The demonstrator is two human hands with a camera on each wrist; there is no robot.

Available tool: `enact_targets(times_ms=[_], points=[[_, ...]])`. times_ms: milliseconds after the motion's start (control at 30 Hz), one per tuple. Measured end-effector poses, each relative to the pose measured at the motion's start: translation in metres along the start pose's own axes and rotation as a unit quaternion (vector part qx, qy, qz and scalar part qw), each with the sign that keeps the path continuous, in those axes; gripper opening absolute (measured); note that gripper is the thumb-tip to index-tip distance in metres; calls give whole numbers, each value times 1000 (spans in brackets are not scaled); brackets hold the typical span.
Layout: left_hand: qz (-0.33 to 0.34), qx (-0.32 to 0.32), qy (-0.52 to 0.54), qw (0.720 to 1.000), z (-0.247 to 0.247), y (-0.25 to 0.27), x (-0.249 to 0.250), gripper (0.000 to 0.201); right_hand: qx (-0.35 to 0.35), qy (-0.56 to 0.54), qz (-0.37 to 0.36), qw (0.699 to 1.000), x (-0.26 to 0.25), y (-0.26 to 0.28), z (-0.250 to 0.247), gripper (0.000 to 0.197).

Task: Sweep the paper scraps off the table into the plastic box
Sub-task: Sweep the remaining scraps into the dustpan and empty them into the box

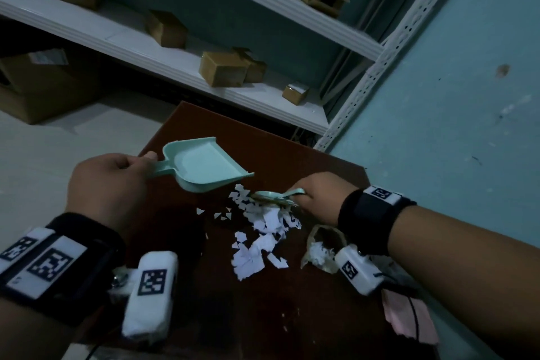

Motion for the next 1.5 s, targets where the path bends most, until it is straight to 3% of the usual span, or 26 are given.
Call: enact_targets(times_ms=[200, 300, 400, 533, 700, 800, 1000, 1100, 1200, 1400, 1500], points=[[-18, 3, 24, 1000, -2, -1, -2, 35, 93, -15, 56, 994, 3, -38, -17, 30], [-27, 7, 29, 999, -3, -4, -2, 37, 76, -13, 77, 994, -7, -72, -9, 32], [-36, 12, 27, 999, -5, -9, -5, 41, 52, 11, 43, 998, -30, -81, 8, 32], [-37, 24, 23, 999, -12, -13, -11, 39, 32, -2, -27, 999, -56, -48, 33, 27], [-56, 34, 35, 997, -25, -5, -14, 41, -20, 59, -117, 991, -56, 16, 60, 34], [-61, 34, 46, 997, -31, 2, -15, 39, -14, 76, -151, 986, -54, 48, 58, 38], [-53, 41, 53, 996, -44, 10, -19, 41, 97, 22, -131, 986, -67, 52, 49, 40], [-42, 64, 50, 996, -46, 13, -23, 41, 90, -56, -105, 989, -86, 33, 59, 33], [-57, 69, 51, 995, -49, 15, -27, 41, 39, -41, -79, 995, -98, 24, 70, 26], [-32, 28, 20, 999, -57, 18, -29, 40, -28, 82, -117, 989, -93, 80, 77, 30], [6, 10, -17, 1000, -58, 18, -30, 40, -3, 73, -133, 988, -83, 108, 63, 34]])
Point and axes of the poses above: each hand's wrist, its own y-axis away from the middle knuckle, its own z-axis out of the palm, x = y × z, the point moved 1 cm from there along -y, towards the middle knuckle, and after that the axes turned 15 degrees about -y, right-handed, at the moved point
